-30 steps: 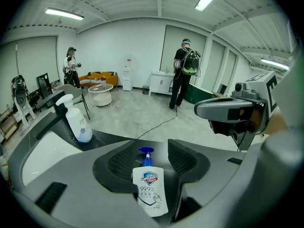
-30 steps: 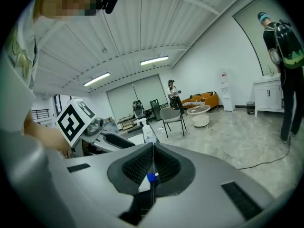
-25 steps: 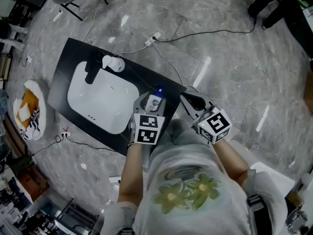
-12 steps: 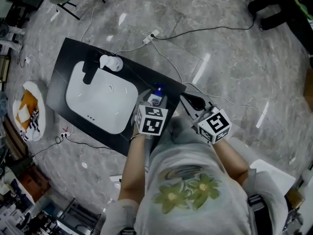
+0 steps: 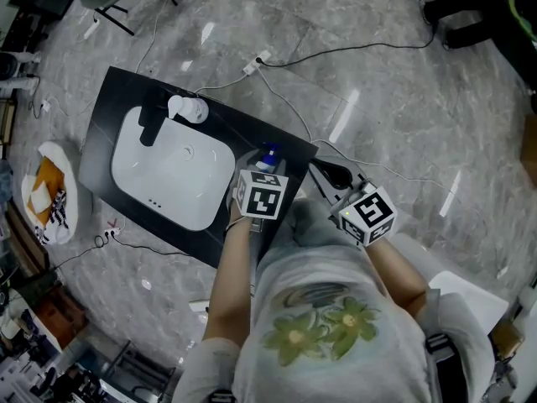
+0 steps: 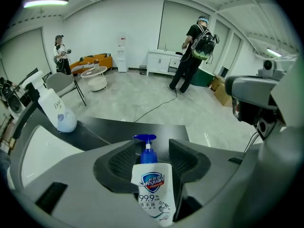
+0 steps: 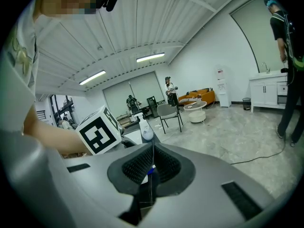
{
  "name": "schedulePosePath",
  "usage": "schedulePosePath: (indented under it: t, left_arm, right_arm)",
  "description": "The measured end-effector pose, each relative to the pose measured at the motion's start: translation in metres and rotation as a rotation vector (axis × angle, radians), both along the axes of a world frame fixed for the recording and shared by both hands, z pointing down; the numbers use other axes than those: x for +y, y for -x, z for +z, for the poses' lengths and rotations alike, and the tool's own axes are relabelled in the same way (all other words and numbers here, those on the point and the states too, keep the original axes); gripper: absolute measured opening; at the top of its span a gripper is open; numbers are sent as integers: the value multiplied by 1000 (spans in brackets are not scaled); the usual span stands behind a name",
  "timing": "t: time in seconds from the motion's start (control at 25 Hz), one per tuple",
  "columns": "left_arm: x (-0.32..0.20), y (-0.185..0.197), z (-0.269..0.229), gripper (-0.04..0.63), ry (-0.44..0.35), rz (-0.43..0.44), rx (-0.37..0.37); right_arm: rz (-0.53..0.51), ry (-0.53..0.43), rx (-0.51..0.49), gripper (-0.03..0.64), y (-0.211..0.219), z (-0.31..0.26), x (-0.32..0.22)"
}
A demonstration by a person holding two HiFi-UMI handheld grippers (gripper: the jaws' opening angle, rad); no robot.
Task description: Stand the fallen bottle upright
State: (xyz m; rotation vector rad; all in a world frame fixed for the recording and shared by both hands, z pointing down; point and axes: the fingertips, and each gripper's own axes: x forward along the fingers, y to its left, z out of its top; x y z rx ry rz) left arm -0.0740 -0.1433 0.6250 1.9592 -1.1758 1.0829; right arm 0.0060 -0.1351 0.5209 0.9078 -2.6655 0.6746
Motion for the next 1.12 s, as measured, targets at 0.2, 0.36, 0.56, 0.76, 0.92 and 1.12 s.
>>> schedulePosePath:
  t: [0.2,0.36,0.56,0.76,0.92,1.12]
  left_arm:
    - [3,0,12,229,46,2,-23]
    - [2,-1,18,224,69,-8,-29]
    - [0,-1,24,216,95,-17,-35]
    - [1,0,30,202,117,-16,-49]
    - [2,2,33,178,131,-7,-71]
    - [1,4,34,147,156,1,-91]
  right_arm:
    - [3,-1,7,43,-2,3,0]
    - [9,0,7,43,-7,3,0]
    - [18,1,9,43,-12,3,0]
    - [22,3,12,43,-13,5,0]
    - [24,3,13,43,-13,6,-1]
    - [28,4,18,43,-14,6,-1]
